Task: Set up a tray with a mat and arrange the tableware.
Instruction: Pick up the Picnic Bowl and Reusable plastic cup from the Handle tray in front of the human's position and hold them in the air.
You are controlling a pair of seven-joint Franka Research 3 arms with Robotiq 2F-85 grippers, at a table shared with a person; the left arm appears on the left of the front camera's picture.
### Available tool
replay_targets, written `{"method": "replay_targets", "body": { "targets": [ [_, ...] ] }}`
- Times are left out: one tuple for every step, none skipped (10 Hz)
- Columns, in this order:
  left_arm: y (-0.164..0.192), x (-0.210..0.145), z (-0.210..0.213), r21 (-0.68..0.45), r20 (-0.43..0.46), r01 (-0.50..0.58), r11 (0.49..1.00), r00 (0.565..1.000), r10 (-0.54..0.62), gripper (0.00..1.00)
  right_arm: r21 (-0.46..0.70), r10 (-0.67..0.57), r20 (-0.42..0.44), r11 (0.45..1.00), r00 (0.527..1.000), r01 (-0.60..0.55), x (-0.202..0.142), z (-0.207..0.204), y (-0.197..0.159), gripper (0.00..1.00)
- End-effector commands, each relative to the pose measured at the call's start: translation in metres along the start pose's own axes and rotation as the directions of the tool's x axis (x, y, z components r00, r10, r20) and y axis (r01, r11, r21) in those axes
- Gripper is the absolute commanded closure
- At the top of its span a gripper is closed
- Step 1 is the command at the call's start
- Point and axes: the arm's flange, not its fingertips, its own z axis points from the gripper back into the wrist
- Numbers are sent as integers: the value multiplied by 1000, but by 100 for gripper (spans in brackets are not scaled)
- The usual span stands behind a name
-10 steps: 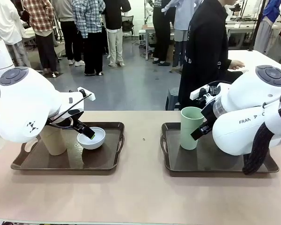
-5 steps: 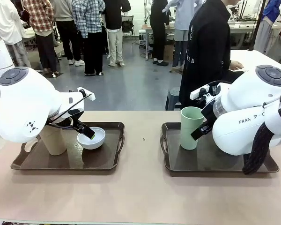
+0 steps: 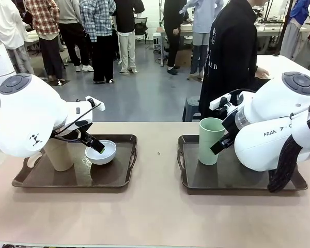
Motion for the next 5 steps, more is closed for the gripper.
{"method": "replay_targets", "body": {
  "targets": [
    [-3, -11, 49, -57, -14, 0, 998, 1000, -1, 0, -57, -8, -14, 998, 1000, 7, -13, 45, 7, 0],
    [-6, -41, 103, -21, -28, -47, 999, 999, 46, 0, -48, -6, -13, 999, 1000, 5, -53, 99, 14, 0],
    [-6, -78, 139, -33, -82, -61, 998, 995, 58, 0, -69, -60, -50, 996, 997, 57, -104, 130, 13, 0],
    [-6, -118, 169, -38, -132, -101, 994, 987, 95, 0, -41, -157, -134, 987, 979, 153, -161, 144, 10, 0],
    [-9, -141, 189, -35, -164, -112, 993, 981, 105, 0, -2, -225, -184, 974, 957, 229, -194, 150, 14, 0]
  ]
}}
